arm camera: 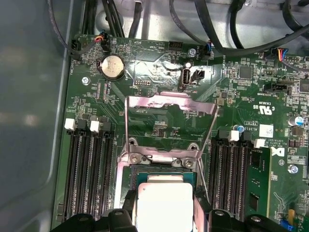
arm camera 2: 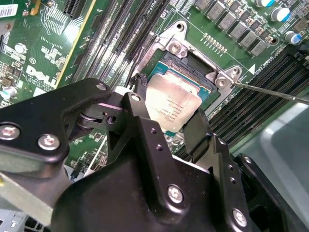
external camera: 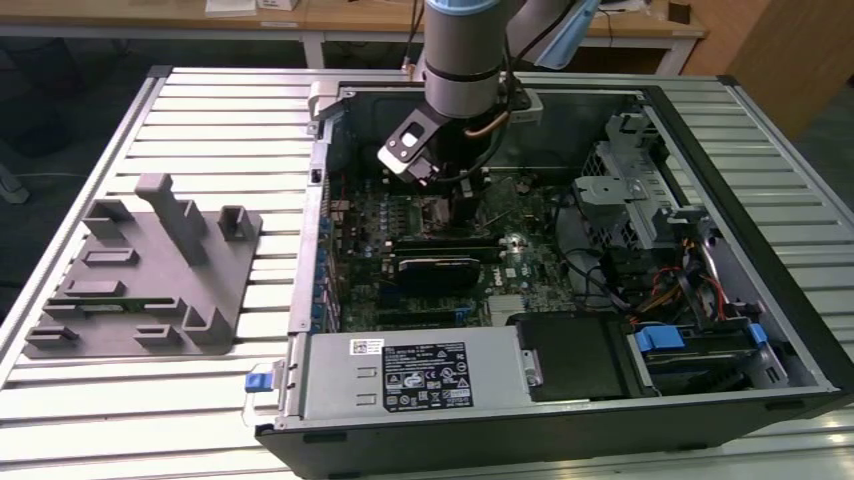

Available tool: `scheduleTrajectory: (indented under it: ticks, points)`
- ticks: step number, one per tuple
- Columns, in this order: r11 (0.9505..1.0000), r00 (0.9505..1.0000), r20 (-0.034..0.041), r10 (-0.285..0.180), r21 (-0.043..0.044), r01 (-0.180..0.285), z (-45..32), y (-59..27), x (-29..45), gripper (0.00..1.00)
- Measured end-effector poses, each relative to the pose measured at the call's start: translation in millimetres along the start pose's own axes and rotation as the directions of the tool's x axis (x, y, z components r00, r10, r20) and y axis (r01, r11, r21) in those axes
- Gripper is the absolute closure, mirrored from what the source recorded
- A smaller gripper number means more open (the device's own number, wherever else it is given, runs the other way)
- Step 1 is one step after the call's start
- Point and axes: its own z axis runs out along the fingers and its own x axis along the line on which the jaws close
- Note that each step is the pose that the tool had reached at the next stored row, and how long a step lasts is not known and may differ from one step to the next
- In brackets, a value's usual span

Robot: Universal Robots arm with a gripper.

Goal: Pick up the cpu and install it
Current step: 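Place the cpu into insertion slot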

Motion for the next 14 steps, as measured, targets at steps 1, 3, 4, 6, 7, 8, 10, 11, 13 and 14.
scheduleTrajectory:
  ticks: [1, 3, 4, 6, 7, 8, 10, 11, 13, 14]
  points:
    - [1.0000, 1.0000, 0.0000, 0.000, 0.0000, 0.000, 0.3, 0.0, 0.0, 0.45]
    - [1.0000, 1.0000, -0.0001, 0.001, -0.0001, -0.001, 1.0, 0.0, 0.1, 0.45]
    - [1.0000, 1.0000, -0.0001, 0.002, 0.0000, -0.002, 1.5, 0.0, 0.1, 0.45]
    - [1.0000, 1.0000, 0.0001, 0.003, 0.0000, -0.003, 2.3, -0.1, 0.1, 0.45]
    - [1.0000, 1.0000, 0.0002, 0.005, 0.0000, -0.005, 2.7, -0.1, 0.1, 0.45]
    - [1.0000, 1.0000, 0.0003, 0.007, 0.0001, -0.007, 3.0, -0.1, 0.1, 0.45]
    - [0.9999, 0.9999, 0.0005, 0.012, 0.0002, -0.012, 3.7, -0.2, 0.1, 0.45]
    - [0.9999, 0.9999, 0.0007, 0.014, 0.0003, -0.014, 3.9, -0.2, 0.1, 0.45]
    - [0.9999, 0.9999, 0.0008, 0.016, 0.0003, -0.016, 4.2, -0.2, 0.1, 0.45]
    - [0.9999, 0.9999, 0.0008, 0.016, 0.0003, -0.016, 4.4, -0.2, 0.1, 0.45]
